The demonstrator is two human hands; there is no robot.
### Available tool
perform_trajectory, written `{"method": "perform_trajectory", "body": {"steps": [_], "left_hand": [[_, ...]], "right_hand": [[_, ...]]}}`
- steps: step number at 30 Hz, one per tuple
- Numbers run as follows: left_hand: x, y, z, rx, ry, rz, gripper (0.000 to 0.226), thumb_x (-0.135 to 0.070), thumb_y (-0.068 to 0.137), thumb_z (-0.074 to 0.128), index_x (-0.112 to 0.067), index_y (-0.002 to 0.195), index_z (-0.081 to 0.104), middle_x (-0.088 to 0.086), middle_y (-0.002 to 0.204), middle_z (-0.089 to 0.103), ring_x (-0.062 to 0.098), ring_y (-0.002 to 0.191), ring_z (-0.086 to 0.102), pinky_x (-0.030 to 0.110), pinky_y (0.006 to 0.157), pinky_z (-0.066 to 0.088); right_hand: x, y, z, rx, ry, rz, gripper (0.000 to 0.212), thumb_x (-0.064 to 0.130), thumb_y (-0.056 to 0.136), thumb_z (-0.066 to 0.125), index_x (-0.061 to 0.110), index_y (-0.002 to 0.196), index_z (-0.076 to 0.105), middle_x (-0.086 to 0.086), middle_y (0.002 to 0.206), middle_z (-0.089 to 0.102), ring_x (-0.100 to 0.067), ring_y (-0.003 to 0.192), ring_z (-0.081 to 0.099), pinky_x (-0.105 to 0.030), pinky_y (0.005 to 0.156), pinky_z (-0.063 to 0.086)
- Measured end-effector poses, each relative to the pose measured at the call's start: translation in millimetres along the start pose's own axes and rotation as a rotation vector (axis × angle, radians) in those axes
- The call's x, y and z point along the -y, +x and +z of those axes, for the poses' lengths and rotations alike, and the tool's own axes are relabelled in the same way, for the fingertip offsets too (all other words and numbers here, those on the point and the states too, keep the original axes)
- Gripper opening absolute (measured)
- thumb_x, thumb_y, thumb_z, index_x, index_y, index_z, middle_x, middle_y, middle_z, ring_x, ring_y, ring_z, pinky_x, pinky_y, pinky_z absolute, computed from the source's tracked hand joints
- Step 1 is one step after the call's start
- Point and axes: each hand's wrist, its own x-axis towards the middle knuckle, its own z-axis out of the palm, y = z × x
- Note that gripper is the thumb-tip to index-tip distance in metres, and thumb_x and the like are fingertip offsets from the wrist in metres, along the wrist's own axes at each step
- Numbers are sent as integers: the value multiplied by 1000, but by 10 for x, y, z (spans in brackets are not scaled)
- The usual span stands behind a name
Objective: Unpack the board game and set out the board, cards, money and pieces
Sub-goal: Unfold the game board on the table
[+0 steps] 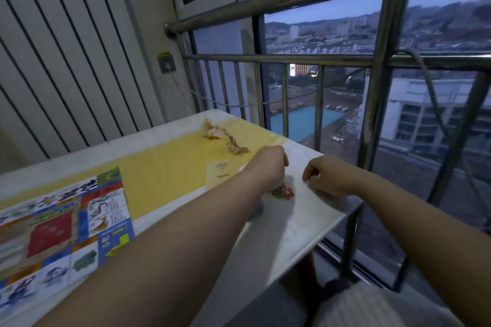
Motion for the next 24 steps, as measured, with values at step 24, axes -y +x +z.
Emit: {"method": "perform_trajectory", "body": {"steps": [24], "left_hand": [[-19,521,291,158,-111,105,36,-6,89,59,-18,123,59,2,125,55,12,95,46,20,76,40]], "right_hand": [[-208,64,174,-189,379,37,42,18,78,72,19,117,57,12,77,60,-2,75,55,-18,71,41]]}}
